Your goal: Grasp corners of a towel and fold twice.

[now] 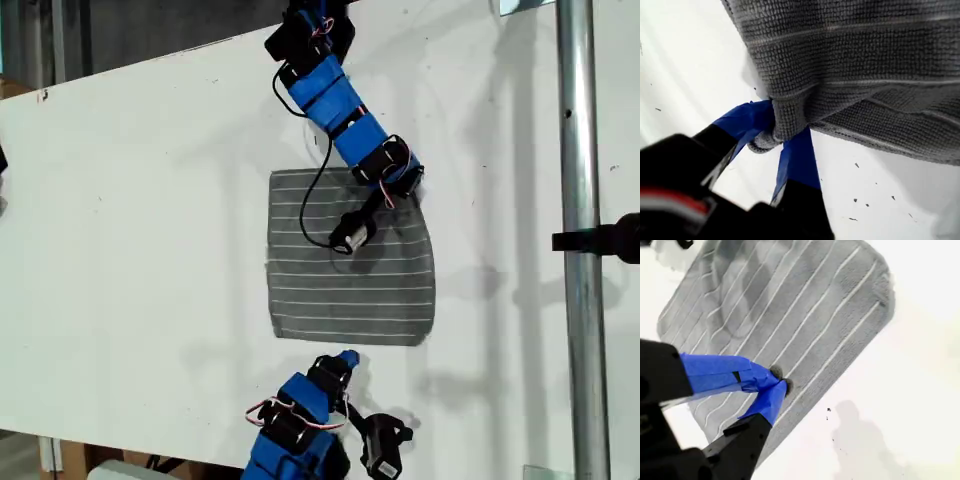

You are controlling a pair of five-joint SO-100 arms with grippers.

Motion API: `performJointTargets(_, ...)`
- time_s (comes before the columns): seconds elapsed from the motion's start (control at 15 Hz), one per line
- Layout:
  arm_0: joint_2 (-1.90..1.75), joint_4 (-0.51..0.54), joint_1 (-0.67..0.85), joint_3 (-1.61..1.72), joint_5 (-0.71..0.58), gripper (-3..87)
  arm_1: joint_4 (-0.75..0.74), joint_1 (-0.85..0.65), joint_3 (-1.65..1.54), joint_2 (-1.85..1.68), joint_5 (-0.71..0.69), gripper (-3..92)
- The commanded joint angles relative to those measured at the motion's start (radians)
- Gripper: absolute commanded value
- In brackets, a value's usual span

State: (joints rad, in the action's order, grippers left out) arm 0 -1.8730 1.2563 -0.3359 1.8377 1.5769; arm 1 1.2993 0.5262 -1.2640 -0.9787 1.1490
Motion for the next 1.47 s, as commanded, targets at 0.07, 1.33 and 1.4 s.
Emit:
performJointTargets(0.07,0.25,0.067,-0.106,-0.36,-0.163,-1.7,-0.031,-0.015,0.009,0.009,-0.011,-0.2)
performJointTargets(1.33,0.874,-0.077,-0.17,-0.528,-0.187,34.6,-0.048,-0.006,0.014,0.014,-0.011,-0.2)
performJointTargets(1.4,0.951,-0.018,-0.158,-0.591,-0.143,28.4,-0.048,-0.003,0.014,0.014,-0.011,-0.2)
